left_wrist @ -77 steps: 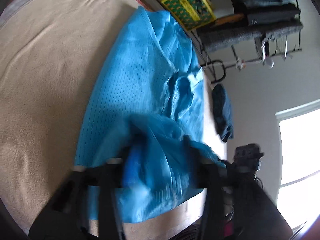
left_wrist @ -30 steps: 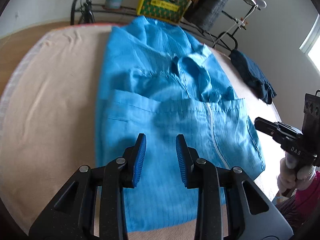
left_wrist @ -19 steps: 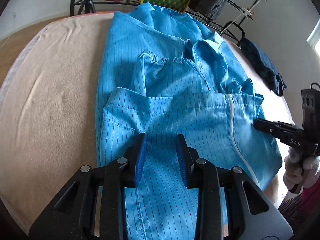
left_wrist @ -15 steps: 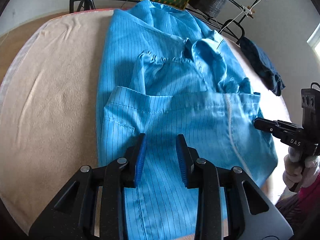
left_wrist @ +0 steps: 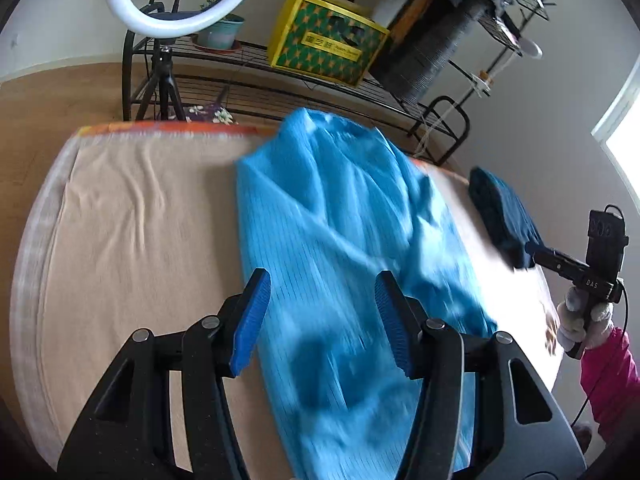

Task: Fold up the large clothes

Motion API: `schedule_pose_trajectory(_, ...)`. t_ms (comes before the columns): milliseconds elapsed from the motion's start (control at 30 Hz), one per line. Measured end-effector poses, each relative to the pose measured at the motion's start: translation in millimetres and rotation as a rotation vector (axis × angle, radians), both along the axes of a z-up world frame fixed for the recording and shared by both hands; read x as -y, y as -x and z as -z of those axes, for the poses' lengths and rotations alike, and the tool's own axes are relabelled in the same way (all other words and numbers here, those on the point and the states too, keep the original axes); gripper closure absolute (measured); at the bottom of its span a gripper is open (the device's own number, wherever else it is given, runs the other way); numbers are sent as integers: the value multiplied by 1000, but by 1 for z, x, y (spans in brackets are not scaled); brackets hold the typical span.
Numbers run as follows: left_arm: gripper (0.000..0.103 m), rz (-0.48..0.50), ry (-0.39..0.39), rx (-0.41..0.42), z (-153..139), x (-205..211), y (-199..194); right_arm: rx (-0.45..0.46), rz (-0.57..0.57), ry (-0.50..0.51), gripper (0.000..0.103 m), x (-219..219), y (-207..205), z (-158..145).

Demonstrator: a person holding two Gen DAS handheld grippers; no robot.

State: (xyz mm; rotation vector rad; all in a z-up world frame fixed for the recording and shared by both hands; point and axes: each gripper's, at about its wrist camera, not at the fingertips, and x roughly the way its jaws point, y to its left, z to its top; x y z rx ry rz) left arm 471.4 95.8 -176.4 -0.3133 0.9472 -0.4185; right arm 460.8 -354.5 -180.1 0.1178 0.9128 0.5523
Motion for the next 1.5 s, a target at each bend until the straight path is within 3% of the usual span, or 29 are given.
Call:
schedule_pose_trajectory(200,41,-4,47,13,5,6,-77,-56,0,-75,52,5,-78,24)
schedule_pose_trajectory(500,41,-20,89,-64,37,31,-184,-118,52,-144,51,-6,-175,66)
schedule_pose_trajectory(800,41,-55,127,-111,63,43,-236,-181,32,-212,51,-29,-230,93)
schedule_pose_trajectory(1133,41,-24,34,-124,81,72,-257,-173,-87,1,51,-85,-254,102)
schedule_pose_trajectory(1167,45,-23,23,-115,82,74,-257,-157,-83,18,55,-88,-252,101)
schedule_pose_trajectory(1200,62,-22,7,-109,82,77,-256,-153,-92,27,74,-91,-251,101)
schedule_pose_trajectory(1267,90,-22,-29,-115,84,81,-256,-156,-103,31,92,-95,-249,101)
schedule_pose_trajectory(1400,101,-23,-42,-70,76,83,-249,-87,-105,49,97,-100,-237,88)
schedule_pose_trajectory(1500,102,-24,-28,-42,64,81,-239,-56,-102,29,99,-98,-229,74)
